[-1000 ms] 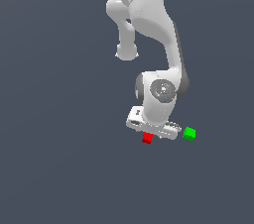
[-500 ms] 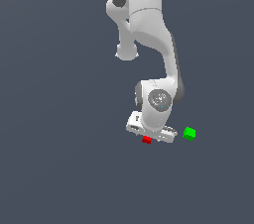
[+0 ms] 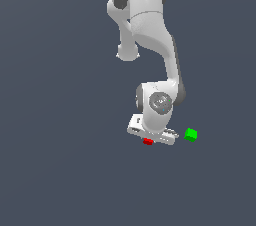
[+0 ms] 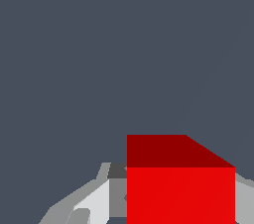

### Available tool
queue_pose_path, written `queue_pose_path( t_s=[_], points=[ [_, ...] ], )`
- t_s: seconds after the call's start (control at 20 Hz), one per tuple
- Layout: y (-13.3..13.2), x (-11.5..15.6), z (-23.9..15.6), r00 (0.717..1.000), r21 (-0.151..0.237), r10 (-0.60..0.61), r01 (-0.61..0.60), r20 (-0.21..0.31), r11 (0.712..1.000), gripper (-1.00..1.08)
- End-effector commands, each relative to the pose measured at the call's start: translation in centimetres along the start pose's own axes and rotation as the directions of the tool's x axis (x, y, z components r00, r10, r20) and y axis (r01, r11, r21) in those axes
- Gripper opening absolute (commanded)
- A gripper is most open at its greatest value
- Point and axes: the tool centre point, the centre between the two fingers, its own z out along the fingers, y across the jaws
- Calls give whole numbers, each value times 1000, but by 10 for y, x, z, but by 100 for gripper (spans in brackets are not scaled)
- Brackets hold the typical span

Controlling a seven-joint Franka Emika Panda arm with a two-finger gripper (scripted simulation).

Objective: Stack the red cube on top of the green cube.

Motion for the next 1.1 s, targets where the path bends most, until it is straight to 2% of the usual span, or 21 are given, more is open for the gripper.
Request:
queue_pose_path(
  t_s=[0.0, 0.55, 1.05],
  points=[
    [0, 0, 0, 1000, 0, 0, 0, -1, 1000, -100],
    [0, -1, -12, 1000, 0, 0, 0, -1, 1000, -100],
    [1, -1, -77, 1000, 0, 0, 0, -1, 1000, -100]
  ],
)
